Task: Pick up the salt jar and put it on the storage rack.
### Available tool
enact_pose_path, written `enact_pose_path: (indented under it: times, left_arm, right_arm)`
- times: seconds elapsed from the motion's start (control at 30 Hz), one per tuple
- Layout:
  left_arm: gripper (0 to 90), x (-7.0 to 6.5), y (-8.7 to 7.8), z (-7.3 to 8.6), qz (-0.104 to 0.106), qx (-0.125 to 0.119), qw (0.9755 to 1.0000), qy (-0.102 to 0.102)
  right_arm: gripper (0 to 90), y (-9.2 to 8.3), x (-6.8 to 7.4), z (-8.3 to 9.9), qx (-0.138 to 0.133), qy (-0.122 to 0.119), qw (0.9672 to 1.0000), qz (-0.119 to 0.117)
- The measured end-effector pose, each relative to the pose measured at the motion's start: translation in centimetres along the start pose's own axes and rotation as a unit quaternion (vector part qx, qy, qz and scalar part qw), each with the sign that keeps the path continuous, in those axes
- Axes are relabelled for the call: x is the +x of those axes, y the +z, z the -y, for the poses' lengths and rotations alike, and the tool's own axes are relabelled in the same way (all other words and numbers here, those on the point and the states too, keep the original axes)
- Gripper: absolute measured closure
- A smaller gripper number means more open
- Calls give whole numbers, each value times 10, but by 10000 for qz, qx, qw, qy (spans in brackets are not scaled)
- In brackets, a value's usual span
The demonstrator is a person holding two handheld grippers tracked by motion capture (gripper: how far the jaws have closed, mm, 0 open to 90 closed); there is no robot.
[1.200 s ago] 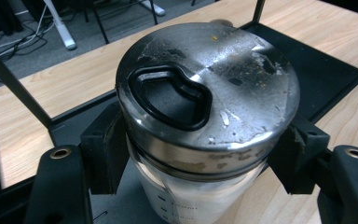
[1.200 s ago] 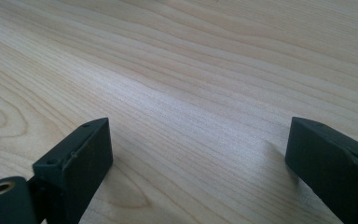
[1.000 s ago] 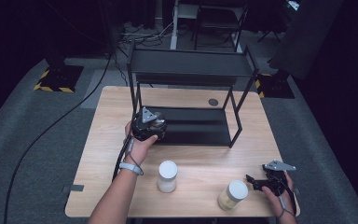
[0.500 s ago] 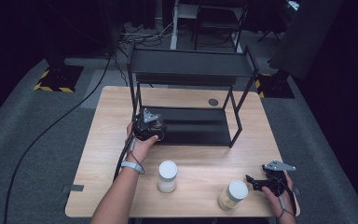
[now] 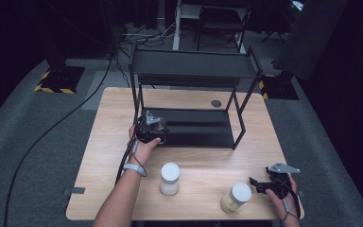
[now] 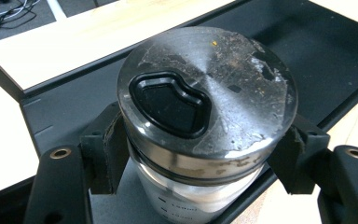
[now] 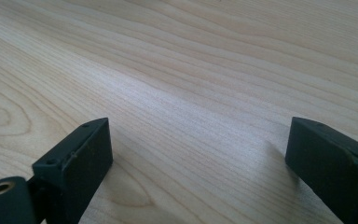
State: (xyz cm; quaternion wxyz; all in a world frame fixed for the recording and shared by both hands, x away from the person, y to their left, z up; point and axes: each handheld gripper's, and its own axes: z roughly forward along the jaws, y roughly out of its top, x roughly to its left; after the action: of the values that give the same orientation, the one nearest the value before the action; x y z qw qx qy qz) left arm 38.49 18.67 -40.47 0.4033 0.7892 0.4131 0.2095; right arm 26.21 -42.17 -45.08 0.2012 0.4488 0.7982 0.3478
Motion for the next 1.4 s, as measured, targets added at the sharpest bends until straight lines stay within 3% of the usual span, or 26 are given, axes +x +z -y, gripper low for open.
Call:
enact_pose_path:
  times: [0.2, 0.33, 0.5, 0.6, 1.1, 1.4]
  left_arm:
    - [292, 1, 0, -2, 12, 33, 10000, -9]
    - [161, 3, -1, 2, 75, -251, 9993, -267]
    - [128, -1, -10, -8, 69, -386, 9991, -138]
    - [121, -3, -16, -6, 94, -612, 9980, -152]
    - [99, -10, -67, -9, 31, -763, 9971, -45]
    - [94, -8, -103, -3, -69, -700, 9975, 74]
  right_arm:
    - [73, 0, 0, 0, 0, 0, 10000, 0]
    - [73, 0, 0, 0, 0, 1, 10000, 2]
    - [73, 0, 0, 0, 0, 3, 10000, 2]
    - [73, 0, 0, 0, 0, 2, 10000, 2]
    - [73, 0, 0, 0, 1, 3, 10000, -3]
    - [73, 0, 0, 0, 3, 7, 10000, -7]
